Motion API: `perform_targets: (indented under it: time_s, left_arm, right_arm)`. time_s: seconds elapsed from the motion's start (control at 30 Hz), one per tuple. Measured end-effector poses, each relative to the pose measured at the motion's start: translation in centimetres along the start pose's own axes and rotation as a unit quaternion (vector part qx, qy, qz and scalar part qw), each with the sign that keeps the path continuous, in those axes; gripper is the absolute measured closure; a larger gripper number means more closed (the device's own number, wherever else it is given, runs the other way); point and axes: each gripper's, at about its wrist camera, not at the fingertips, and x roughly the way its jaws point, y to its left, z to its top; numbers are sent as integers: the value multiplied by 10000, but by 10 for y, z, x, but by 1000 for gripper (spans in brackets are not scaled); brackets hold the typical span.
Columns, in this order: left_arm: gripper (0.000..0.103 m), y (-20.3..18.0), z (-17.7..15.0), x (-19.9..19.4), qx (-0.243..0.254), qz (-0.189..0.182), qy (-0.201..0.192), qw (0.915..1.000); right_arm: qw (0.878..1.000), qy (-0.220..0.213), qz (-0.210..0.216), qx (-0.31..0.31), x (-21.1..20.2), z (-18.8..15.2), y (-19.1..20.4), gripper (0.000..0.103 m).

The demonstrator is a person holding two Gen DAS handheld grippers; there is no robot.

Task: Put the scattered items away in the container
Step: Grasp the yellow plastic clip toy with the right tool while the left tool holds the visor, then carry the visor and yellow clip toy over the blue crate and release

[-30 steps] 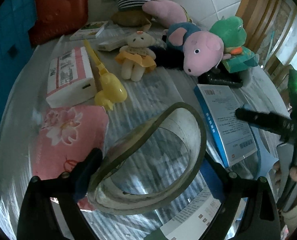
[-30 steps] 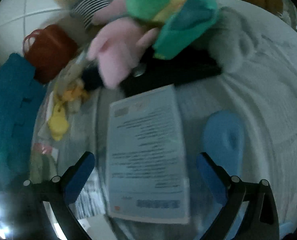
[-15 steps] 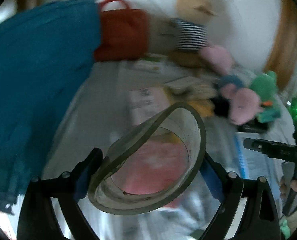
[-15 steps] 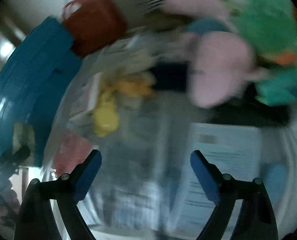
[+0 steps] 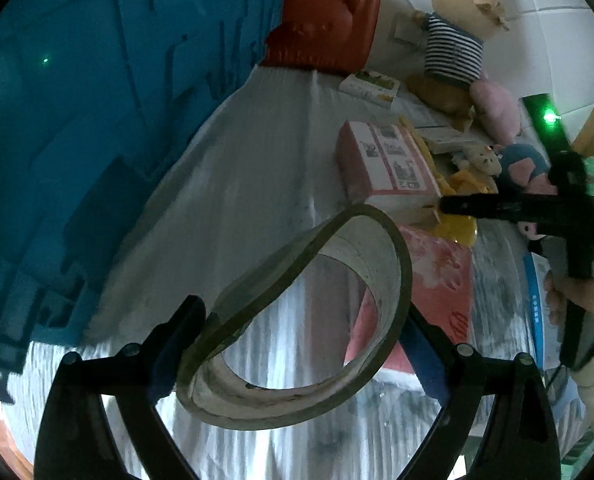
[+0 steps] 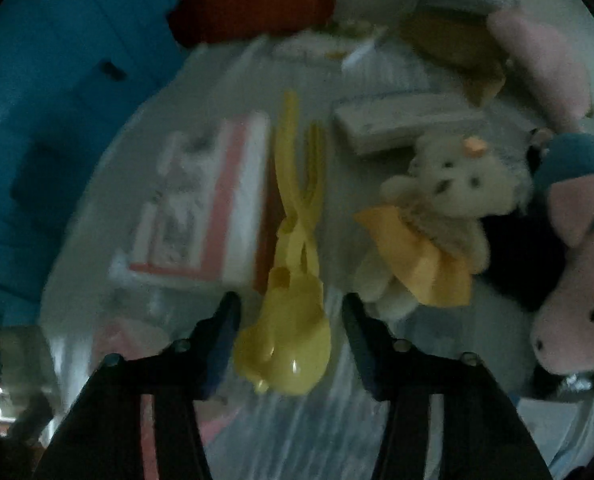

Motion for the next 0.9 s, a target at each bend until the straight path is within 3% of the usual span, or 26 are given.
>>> perform_targets:
  time_s: [0.27,0.5,0.67,0.9]
  left_arm:
    - [8,-2,8,8,9,-128,24,9999]
    - [8,-5,16,-9,125,-290,-188,9993]
    - [8,-16,23,-40,366,-545,-546,9963]
    - [8,-28,29,-87,739,-892,-995,9883]
  right_arm:
    - [9993,75,-258,-255,18,11,5,67]
    - [9984,-383,-306,-297,-36,-9,3,68]
    - [9964,-711,-339,-325,-74,-24,1,69]
    - [9858,-1594,-462,-275,-171,-45,25,69]
